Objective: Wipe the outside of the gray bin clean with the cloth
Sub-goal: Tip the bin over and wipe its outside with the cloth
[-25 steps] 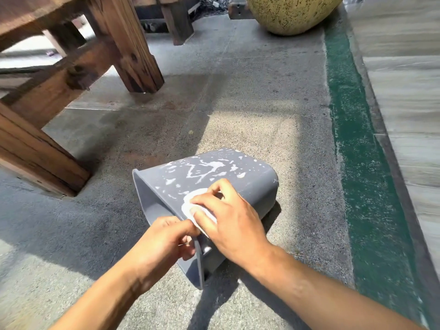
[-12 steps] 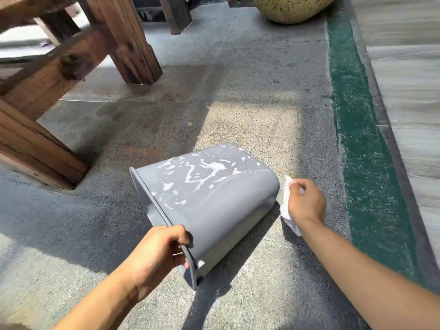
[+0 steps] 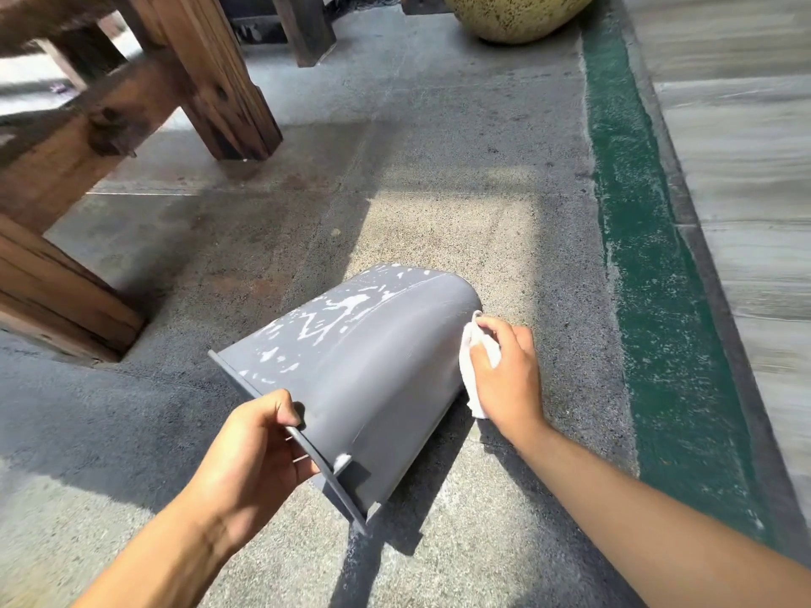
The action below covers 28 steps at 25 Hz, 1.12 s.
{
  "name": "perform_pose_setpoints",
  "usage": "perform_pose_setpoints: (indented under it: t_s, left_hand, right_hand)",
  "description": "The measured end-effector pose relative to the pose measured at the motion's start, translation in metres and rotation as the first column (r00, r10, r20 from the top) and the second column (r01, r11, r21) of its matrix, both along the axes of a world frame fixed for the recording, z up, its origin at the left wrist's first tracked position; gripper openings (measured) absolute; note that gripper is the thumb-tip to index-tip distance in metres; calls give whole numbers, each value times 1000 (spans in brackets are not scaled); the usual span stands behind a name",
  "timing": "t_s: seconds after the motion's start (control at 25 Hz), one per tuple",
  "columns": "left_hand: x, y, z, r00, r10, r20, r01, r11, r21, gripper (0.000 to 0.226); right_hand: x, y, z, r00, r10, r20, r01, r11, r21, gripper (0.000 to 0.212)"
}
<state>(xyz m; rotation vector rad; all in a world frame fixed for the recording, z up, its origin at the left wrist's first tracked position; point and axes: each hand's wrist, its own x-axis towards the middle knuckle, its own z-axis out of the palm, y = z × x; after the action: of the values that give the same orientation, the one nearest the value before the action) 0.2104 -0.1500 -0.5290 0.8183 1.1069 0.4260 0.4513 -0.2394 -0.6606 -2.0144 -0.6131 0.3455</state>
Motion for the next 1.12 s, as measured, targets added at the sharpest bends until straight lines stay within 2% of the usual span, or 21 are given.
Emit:
perform_pose_setpoints:
  t_s: [0.08, 0.16, 0.24, 0.32, 0.48, 0.52, 0.6, 0.68, 0.72, 0.84, 0.96, 1.04, 1.12]
  left_hand:
    - [-5, 1, 2, 999, 7, -32, -7, 1000, 10, 25]
    - [-11, 2, 4, 998, 12, -68, -10, 999, 31, 24]
    - [-14, 3, 4, 995, 1, -102, 4, 999, 51, 23]
    - [-15, 2, 3, 993, -3, -119, 8, 999, 44, 22]
    - [-10, 1, 0, 979, -26, -203, 55, 989, 137, 23]
    - [-10, 2, -1, 974, -18, -226, 57, 984, 167, 27]
    - [-12, 3, -3, 970, 8, -244, 38, 983, 180, 30]
    - [-11, 3, -3, 977, 31, -212, -1, 990, 140, 16]
    - [-11, 2, -1, 980, 37, -197, -14, 993, 118, 11]
    - [-11, 3, 1, 979, 50, -195, -27, 992, 120, 11]
    - [-9, 4, 5, 984, 39, -173, -5, 982, 191, 17]
    - [-6, 6, 9, 989, 58, -140, -27, 977, 211, 19]
    - [-4, 9, 12, 988, 93, -125, -65, 975, 212, 16]
  right_hand:
    - [21, 5, -9, 988, -83, -132, 61, 985, -160, 28]
    - [35, 4, -10, 960, -183, -210, 137, 967, -216, 28]
    - [39, 0, -4, 941, -243, -236, 218, 968, -126, 24]
    - [31, -4, 9, 948, -232, -219, 244, 969, 29, 21]
    - [-2, 1, 19, 998, -66, 1, 66, 991, 113, 19]
    - [-4, 2, 17, 996, -93, -18, 94, 991, 100, 18]
    - [3, 2, 10, 967, -184, -179, 181, 983, -31, 10]
    - [12, -4, 0, 942, -218, -255, 166, 963, -210, 9]
    - [17, -7, -4, 934, -228, -275, 163, 957, -241, 5]
    - [25, -12, -6, 896, -297, -330, 252, 952, -173, 17]
    - [26, -19, -10, 828, -372, -419, 342, 928, -148, 17]
    - [18, -29, -21, 807, -348, -477, 284, 937, -203, 11]
    - [2, -40, -27, 872, -225, -435, 105, 954, -281, 10]
